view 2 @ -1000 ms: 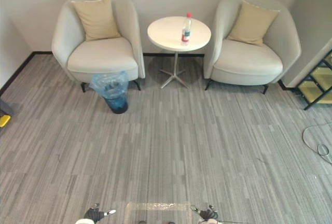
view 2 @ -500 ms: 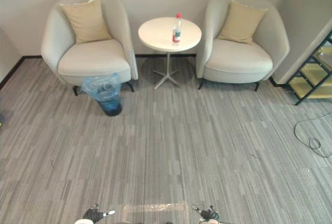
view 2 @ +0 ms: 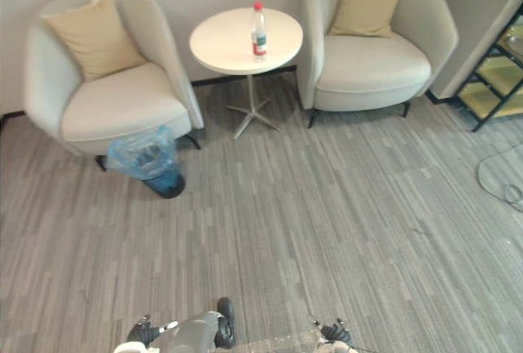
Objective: Gather rubbish on tea table into small bin, then transfer packed bag to large trash can.
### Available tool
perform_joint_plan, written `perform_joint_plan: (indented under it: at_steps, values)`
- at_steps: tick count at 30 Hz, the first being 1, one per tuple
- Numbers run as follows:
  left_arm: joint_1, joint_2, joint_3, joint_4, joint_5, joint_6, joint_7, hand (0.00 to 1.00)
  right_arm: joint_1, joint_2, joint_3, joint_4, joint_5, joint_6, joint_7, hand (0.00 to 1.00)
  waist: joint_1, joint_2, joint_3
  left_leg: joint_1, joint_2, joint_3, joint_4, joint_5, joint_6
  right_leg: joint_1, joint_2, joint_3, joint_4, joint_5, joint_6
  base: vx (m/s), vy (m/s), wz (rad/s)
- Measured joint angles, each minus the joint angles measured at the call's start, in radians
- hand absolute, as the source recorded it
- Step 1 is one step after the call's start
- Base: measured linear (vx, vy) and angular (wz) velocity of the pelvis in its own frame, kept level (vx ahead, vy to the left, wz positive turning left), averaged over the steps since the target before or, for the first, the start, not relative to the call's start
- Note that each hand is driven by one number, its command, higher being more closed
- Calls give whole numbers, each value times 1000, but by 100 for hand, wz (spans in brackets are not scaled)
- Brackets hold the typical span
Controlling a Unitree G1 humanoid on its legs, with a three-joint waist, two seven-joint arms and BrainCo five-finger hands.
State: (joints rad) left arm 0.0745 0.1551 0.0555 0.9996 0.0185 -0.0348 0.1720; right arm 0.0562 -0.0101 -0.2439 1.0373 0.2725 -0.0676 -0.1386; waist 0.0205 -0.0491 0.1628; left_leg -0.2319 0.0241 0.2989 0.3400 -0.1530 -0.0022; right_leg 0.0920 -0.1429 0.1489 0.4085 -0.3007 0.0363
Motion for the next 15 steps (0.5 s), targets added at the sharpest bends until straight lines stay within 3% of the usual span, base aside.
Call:
perform_joint_plan:
  at_steps: [1, 2, 3, 5, 6, 7, 9, 10, 12, 13, 15]
  values:
    - [-4, 3, -3, 5, 0, 1, 1, 0, 1, 1, -2, 0, 0, 0, 1, 0, 4, -5, 3, 33, -5, 15, -10, -12, 6, -28, -7, 0, 85, 13, 22, 448, 175, -50]
    - [-7, 10, -28, 5, 0, 2, 1, 0, -2, -1, -2, -2, -3, -2, 3, 0, 1, -5, 4, 92, -9, 28, -32, -41, 12, -99, -13, -12, 275, 56, 106, 392, 139, -40]
    - [-12, 12, -44, 7, 0, 2, 0, 0, -10, -5, -1, -2, -16, -3, 5, 0, -4, 0, 7, 145, -9, 35, -53, -53, 11, -157, -17, -45, 413, 46, 108, 376, 125, -36]
    - [-28, 4, -76, 13, 0, 1, 0, 0, -17, -18, 3, -6, -39, 0, 10, 0, -10, 16, 17, 261, -2, 46, -123, -54, 12, -234, -31, -157, 529, 1, 63, 374, 82, -31]
    - [-35, -10, -85, 13, 0, -1, -1, 0, -18, -27, 16, -14, -40, -1, 13, 0, -13, 34, 26, 320, 14, 48, -158, -53, 12, -272, -32, -231, 521, -24, 19, 366, 39, -32]
    - [-41, -21, -87, 14, 0, -1, -1, 0, -18, -29, 19, -23, -41, 0, 13, 0, -15, 38, 27, 348, 27, 49, -171, -53, 12, -300, -29, -271, 489, -35, 1, 350, -22, -22]
    - [-63, -34, -114, 21, 0, -2, -3, 0, -25, -29, 22, -40, -48, -2, 14, 0, -27, 41, 28, 382, 61, 45, -186, -53, 12, -387, -10, -340, 328, -33, -3, 430, -146, 0]
    - [-76, -47, -125, 35, 0, -2, -7, 0, -39, -33, 24, -39, -50, -1, 14, 0, -39, 40, 30, 393, 73, 32, -187, -53, 11, -427, 14, -337, 160, 31, -3, 446, -220, 18]
    - [-75, -55, -130, 36, 1, -2, -11, 0, -34, -34, 32, -36, -58, -1, 14, 0, -42, 26, 27, 413, 59, 6, -186, -61, -9, -421, 24, -305, -7, 172, -21, 370, -199, 21]
    - [-80, -80, -126, 51, 2, -2, -19, 0, -45, -53, 34, -31, -57, -4, 17, 0, -52, 49, 39, 452, 78, -45, -182, -92, -63, -417, 41, -288, 16, 256, -34, 321, -166, 17]
    - [-88, -101, -113, 54, 2, -4, -21, 0, -60, -83, 48, -31, -70, -2, 19, 0, -54, 86, 39, 455, 96, -97, -164, -85, -76, -429, 47, -302, 84, 160, -37, 332, -203, 14]
